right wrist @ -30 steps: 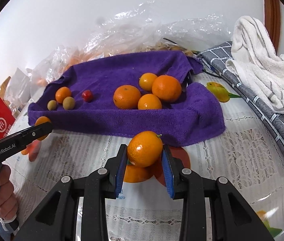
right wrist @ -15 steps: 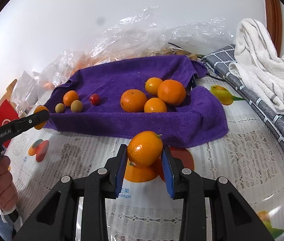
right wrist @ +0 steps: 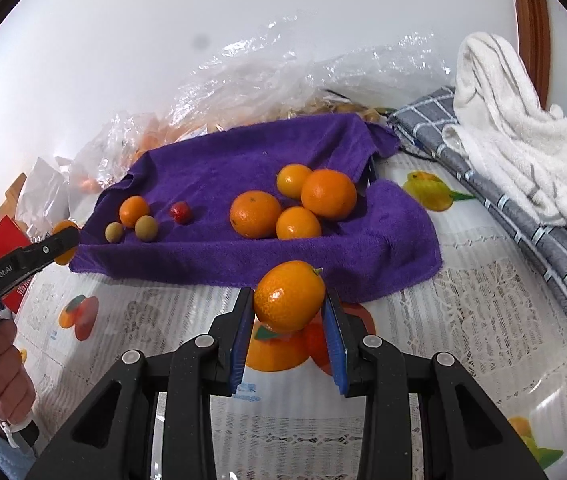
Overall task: Organize fruits
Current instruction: 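Carry both held oranges over the purple towel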
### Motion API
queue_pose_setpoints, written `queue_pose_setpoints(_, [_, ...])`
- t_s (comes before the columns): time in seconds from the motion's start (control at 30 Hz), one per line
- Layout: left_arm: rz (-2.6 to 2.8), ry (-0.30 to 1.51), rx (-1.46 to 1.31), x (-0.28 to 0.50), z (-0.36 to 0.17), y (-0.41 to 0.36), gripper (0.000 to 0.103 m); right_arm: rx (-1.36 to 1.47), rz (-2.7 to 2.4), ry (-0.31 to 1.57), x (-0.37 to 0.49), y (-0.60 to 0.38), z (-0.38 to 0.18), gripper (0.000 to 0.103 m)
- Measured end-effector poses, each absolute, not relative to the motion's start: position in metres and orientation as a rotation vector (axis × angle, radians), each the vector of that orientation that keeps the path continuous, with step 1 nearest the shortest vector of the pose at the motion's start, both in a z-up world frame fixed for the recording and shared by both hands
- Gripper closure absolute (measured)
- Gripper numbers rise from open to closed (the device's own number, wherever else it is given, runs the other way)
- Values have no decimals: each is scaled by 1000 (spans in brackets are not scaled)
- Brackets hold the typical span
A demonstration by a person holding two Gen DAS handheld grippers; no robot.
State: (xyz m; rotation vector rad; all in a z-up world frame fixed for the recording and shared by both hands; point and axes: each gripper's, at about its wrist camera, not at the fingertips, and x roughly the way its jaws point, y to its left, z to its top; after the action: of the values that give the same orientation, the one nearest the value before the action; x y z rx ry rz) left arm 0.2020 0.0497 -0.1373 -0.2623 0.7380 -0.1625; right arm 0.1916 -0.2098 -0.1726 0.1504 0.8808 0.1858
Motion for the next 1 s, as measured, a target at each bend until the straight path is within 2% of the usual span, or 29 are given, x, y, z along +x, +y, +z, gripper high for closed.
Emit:
queue_pose_setpoints(0.37, [-152,718,-266,199,-135,51,72,127,152,820,188,-204,-126,69])
queue_pose_setpoints(0.67, [-113,701,-218,198,-102,62,72,75,136,806,197,-204,-100,69])
queue_pose_setpoints(1.0, [-55,687,-219,247,-49,75,72,132,188,748,266,-202,-66,69])
